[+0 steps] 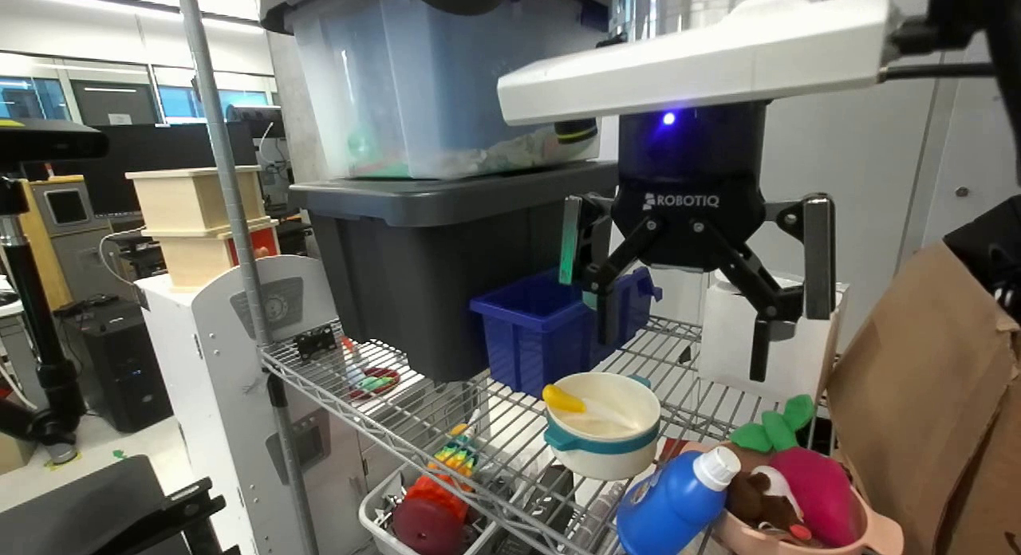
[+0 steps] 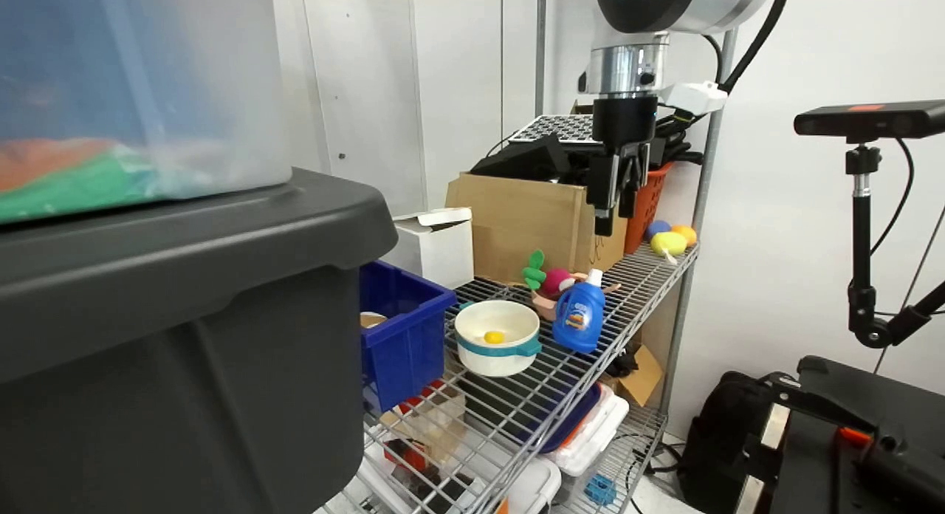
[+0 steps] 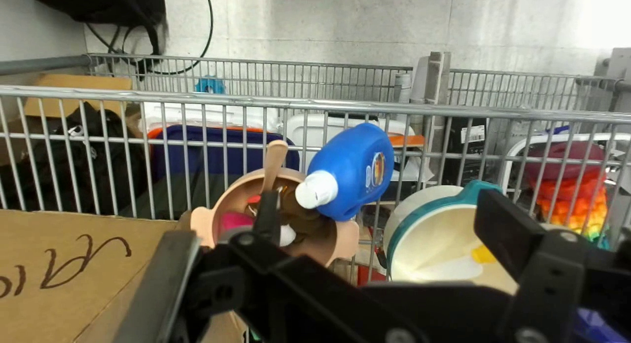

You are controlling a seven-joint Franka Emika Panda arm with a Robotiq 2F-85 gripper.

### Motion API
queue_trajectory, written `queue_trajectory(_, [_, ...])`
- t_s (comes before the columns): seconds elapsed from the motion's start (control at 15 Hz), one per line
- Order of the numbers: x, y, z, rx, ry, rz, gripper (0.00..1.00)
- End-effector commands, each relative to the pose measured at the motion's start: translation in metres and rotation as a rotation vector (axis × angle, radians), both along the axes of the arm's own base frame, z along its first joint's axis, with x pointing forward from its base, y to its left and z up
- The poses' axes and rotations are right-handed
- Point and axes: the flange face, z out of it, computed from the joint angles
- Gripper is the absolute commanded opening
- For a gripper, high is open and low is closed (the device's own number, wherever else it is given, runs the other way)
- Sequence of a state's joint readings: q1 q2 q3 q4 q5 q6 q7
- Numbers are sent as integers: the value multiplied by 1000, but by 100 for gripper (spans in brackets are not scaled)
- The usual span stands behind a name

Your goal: Remove the bread plush toy from the pot and put it in the blue container.

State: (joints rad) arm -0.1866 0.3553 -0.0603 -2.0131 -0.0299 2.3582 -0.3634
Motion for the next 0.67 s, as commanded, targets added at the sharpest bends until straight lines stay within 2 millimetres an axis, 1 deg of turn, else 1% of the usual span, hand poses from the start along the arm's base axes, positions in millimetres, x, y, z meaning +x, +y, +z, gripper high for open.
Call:
queue_trajectory(0.0, [5,-2,-1,5,16,11,100])
queue_trajectory(0.4, [7,12,-5,11,24,34,100])
queue_trajectory(0.6, [8,13,-6,21,26,40,100])
